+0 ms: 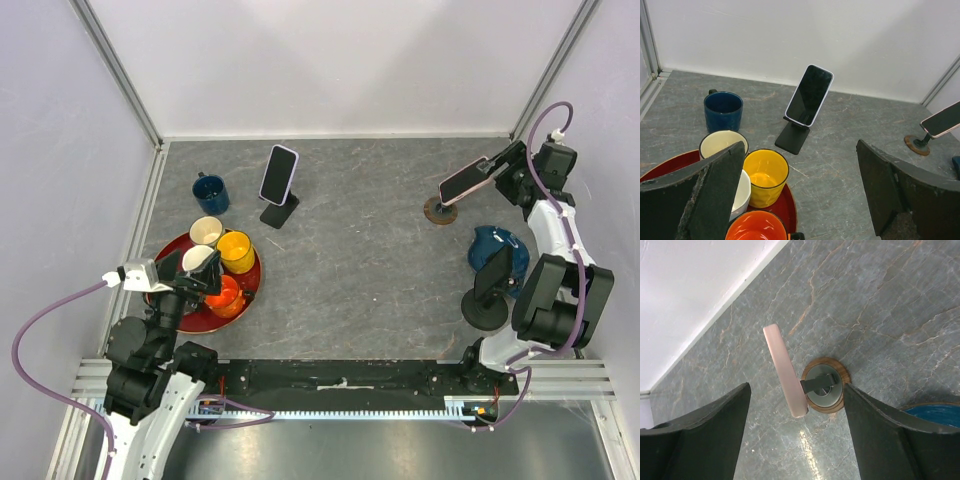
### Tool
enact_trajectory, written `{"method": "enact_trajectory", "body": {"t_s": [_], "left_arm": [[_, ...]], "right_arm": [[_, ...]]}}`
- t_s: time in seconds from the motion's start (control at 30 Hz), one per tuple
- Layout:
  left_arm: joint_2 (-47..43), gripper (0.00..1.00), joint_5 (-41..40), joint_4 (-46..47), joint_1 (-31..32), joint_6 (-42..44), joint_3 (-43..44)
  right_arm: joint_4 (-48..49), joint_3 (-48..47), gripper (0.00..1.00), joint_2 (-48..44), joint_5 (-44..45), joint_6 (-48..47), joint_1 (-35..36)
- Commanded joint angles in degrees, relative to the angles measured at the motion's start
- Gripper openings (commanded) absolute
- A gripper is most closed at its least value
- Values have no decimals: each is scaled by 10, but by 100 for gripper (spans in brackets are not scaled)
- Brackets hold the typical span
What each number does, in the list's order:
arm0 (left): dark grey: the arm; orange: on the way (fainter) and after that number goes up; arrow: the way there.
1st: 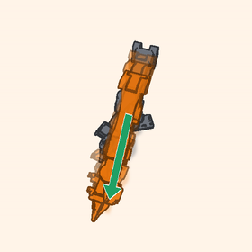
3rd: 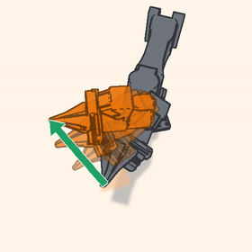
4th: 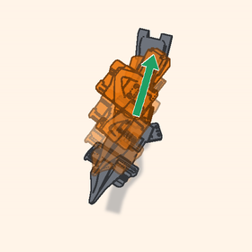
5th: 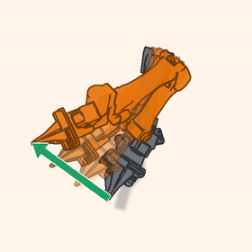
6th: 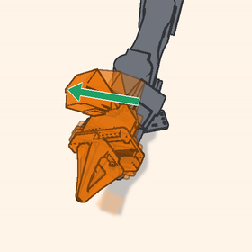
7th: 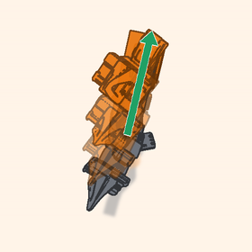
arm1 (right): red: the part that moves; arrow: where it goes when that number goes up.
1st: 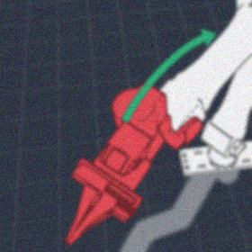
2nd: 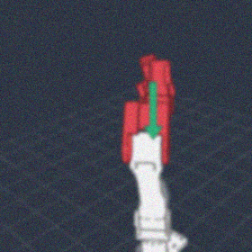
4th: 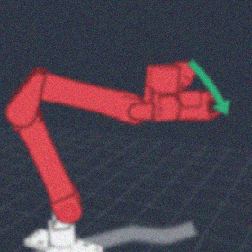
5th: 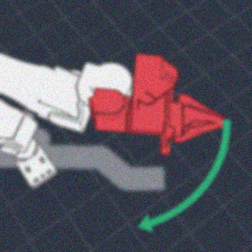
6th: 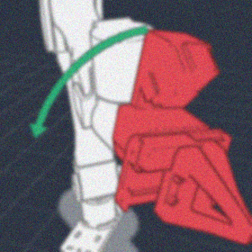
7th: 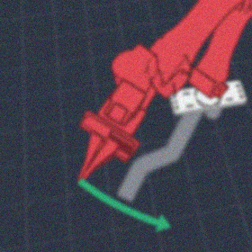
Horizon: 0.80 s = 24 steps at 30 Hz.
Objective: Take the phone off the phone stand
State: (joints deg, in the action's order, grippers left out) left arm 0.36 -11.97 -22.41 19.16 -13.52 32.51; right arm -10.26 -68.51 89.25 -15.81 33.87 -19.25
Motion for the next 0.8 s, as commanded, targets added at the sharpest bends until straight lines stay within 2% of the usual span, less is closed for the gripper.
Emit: {"method": "enact_trajectory", "body": {"t_s": [0.0,0.5,0.73,0.77], "left_arm": [[-55,100,-3,10,3,17,13],[-55,100,4,11,3,19,13],[-55,100,8,11,4,19,12],[-55,100,7,11,3,19,12]], "right_arm": [[68,18,79,4,-45,-8,0],[126,47,62,34,-76,-24,0],[147,57,44,27,-95,-34,0],[150,58,37,23,-98,-33,0]]}}
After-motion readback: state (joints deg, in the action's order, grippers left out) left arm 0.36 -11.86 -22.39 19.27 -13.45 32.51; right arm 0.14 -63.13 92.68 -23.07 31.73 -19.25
